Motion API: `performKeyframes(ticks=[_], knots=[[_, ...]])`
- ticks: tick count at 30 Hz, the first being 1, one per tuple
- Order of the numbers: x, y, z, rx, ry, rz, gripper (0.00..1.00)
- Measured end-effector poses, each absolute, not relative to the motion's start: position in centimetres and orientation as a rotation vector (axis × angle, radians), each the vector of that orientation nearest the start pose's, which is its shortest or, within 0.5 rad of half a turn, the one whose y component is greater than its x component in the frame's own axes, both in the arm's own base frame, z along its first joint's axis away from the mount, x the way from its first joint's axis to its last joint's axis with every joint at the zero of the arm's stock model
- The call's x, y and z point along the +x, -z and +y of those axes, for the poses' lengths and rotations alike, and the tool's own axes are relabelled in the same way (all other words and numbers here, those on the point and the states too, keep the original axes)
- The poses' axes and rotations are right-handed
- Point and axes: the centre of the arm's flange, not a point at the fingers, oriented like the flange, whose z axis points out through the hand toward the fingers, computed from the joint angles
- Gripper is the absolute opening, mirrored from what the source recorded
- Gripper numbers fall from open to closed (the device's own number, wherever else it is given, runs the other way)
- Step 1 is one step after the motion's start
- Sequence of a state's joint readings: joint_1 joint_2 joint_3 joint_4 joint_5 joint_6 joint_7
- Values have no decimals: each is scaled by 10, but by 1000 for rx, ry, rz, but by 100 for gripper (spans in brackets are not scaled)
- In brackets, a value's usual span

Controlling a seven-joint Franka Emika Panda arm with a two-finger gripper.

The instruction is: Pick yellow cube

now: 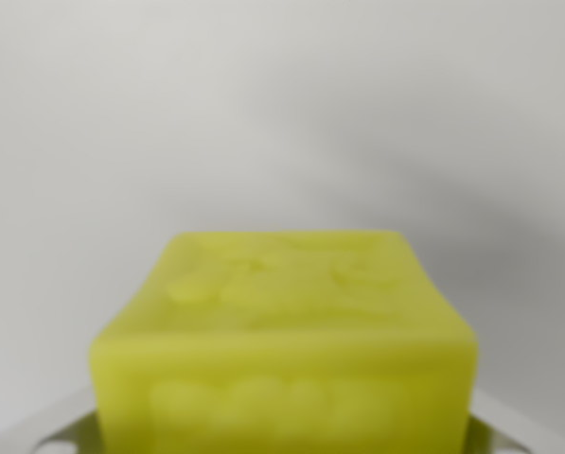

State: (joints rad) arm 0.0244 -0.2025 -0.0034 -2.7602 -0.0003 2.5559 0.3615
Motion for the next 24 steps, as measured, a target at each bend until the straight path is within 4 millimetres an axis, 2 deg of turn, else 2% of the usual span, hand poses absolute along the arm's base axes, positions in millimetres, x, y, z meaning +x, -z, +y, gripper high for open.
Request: performKeyframes(ticks=[24], knots=[[386,-317,8,-3096,-3,532,0]])
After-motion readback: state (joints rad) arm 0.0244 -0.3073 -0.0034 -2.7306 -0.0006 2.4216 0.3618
